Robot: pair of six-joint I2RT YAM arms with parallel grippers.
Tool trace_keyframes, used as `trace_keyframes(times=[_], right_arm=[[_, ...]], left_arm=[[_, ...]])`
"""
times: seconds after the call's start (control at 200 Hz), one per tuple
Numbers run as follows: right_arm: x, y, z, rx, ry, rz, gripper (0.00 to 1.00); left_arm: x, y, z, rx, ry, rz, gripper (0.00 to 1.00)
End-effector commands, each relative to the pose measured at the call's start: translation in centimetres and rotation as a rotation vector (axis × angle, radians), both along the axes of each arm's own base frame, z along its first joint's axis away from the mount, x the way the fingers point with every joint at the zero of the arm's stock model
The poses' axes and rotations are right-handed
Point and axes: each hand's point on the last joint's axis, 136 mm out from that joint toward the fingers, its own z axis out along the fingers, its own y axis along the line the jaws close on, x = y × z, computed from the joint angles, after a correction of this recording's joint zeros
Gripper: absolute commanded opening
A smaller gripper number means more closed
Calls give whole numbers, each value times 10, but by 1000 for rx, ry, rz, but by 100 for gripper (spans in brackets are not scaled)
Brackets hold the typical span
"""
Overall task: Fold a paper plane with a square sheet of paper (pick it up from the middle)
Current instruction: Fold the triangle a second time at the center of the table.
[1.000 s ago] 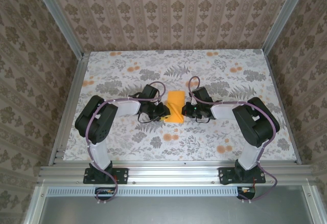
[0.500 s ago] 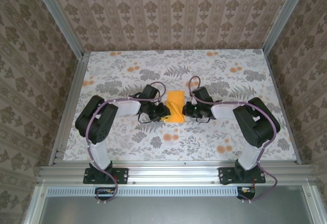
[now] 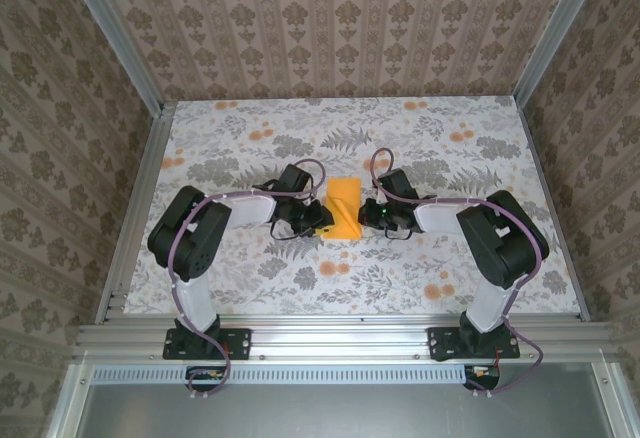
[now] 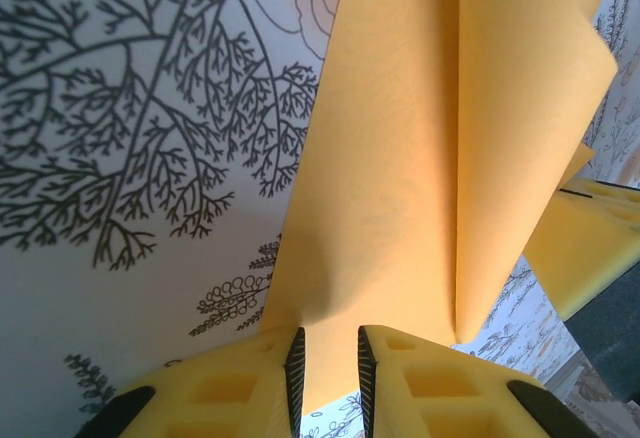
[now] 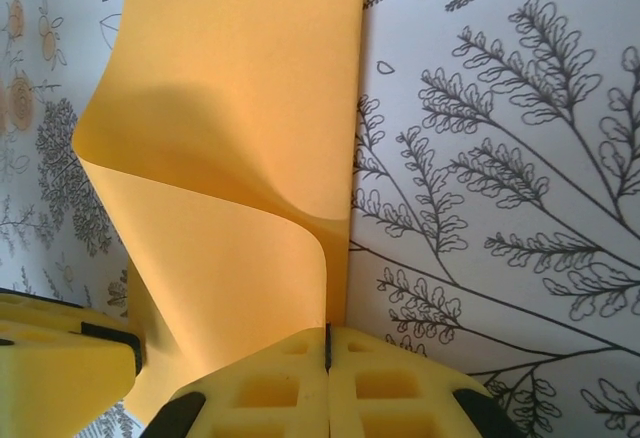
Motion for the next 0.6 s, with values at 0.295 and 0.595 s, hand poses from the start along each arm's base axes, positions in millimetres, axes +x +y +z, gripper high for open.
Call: trace_keyframes(times=[0.295,0.595], right_arm=[[1,8,1,29,6,42,7],[0,-2,-12,-34,37,7,7]], left_arm=[[-8,5,-16,59,32,-21,24],[-4,3,-10,56,21,-28,24]])
